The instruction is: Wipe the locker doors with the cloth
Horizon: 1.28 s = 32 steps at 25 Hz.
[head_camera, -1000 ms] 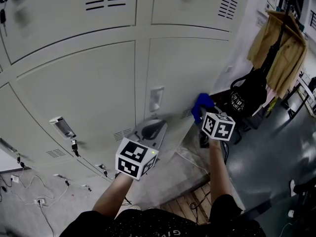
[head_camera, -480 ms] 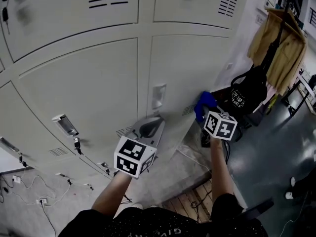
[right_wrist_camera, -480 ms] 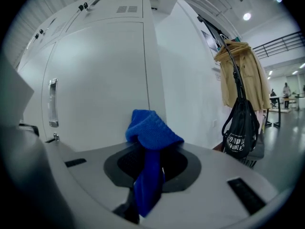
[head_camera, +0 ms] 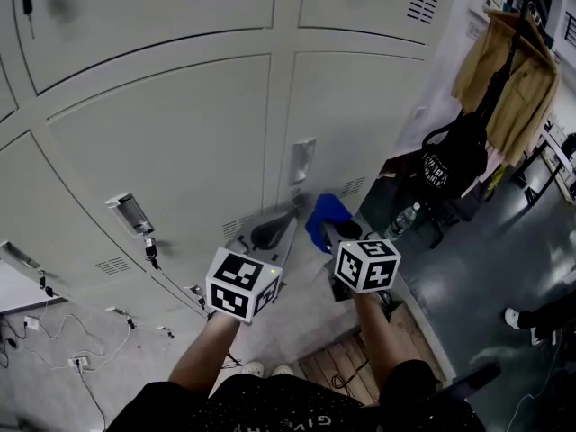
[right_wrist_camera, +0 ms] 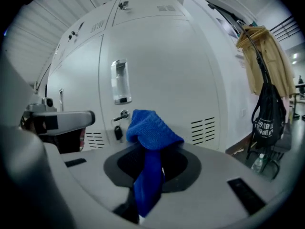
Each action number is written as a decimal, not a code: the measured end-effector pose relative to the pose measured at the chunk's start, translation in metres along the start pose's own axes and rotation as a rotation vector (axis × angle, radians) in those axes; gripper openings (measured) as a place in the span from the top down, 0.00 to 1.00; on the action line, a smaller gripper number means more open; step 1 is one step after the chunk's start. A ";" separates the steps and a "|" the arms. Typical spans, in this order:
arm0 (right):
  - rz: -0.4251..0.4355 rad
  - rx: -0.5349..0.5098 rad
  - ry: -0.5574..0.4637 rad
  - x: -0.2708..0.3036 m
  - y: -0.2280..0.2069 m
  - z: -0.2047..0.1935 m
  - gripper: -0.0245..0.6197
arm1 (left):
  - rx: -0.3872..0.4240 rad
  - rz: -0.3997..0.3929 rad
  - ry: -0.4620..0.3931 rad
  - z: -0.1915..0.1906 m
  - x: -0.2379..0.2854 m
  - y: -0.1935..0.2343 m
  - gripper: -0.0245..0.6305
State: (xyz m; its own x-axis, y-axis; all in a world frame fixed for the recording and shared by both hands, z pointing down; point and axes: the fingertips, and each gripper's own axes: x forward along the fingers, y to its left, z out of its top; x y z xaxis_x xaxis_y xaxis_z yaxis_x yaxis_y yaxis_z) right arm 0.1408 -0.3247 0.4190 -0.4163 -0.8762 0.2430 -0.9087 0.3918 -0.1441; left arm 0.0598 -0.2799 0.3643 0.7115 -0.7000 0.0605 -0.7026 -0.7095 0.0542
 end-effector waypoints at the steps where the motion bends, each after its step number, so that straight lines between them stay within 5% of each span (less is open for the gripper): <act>1: 0.019 0.003 0.014 0.002 0.012 -0.008 0.84 | -0.001 0.002 -0.001 -0.001 -0.004 0.001 0.95; 6: 0.076 0.003 0.060 0.016 0.053 -0.034 0.84 | -0.001 0.015 -0.002 -0.003 -0.020 0.005 0.95; 16: 0.104 -0.022 0.026 0.040 0.079 -0.014 0.84 | 0.000 0.043 -0.010 0.000 -0.034 0.014 0.95; 32: 0.000 0.035 0.026 0.045 0.015 -0.013 0.84 | 0.002 0.018 -0.007 0.000 -0.010 0.008 0.95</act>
State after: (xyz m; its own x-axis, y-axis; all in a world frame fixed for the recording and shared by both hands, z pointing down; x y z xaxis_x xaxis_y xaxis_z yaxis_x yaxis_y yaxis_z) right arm 0.1078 -0.3543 0.4401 -0.4175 -0.8685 0.2673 -0.9072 0.3814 -0.1777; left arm 0.0470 -0.2783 0.3643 0.6990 -0.7130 0.0550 -0.7151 -0.6971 0.0512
